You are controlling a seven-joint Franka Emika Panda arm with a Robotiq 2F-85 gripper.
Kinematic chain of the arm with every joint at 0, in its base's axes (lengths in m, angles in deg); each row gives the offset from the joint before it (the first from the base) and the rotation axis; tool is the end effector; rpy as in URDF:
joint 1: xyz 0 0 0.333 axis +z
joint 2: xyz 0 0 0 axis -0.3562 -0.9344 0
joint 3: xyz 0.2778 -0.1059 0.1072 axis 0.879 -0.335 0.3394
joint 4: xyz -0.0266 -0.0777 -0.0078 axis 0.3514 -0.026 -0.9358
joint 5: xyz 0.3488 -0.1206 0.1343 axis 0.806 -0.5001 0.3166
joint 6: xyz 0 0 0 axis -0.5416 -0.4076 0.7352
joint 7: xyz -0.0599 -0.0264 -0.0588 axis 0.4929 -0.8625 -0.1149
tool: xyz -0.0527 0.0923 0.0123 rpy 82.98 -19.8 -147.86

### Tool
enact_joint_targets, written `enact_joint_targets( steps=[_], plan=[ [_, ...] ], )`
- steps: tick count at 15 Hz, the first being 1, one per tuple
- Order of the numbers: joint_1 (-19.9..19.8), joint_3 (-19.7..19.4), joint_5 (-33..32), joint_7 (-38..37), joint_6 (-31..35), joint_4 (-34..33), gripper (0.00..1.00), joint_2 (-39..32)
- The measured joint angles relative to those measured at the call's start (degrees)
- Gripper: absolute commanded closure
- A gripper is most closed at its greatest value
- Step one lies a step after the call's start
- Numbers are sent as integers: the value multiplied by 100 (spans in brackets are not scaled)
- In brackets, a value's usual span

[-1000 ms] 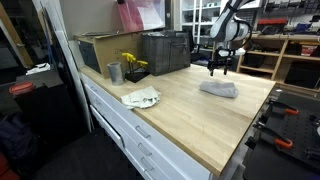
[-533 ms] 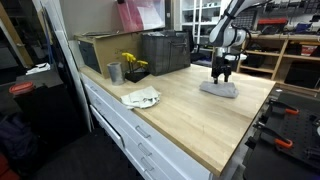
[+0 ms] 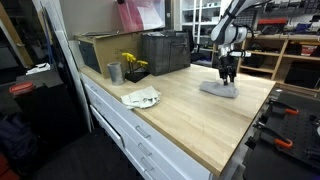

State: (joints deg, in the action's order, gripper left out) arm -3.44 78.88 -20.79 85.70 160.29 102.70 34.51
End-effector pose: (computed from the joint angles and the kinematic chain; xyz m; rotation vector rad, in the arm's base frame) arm 0.4836 -0.2695 0.1226 -2.8253 0.3084 0.5462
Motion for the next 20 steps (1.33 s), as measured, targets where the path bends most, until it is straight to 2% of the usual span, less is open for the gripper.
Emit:
enact_joint_targets(
  steps=[4, 5, 11, 20],
  plan=[
    [8, 11, 0, 0, -388, -152, 95, -76],
    [8, 11, 0, 0, -444, -179, 99, -98],
    [190, -13, -5, -168, -416, -147, 99, -75],
    [1442, 153, -320, -908, 194, 815, 99, 1074]
  ],
)
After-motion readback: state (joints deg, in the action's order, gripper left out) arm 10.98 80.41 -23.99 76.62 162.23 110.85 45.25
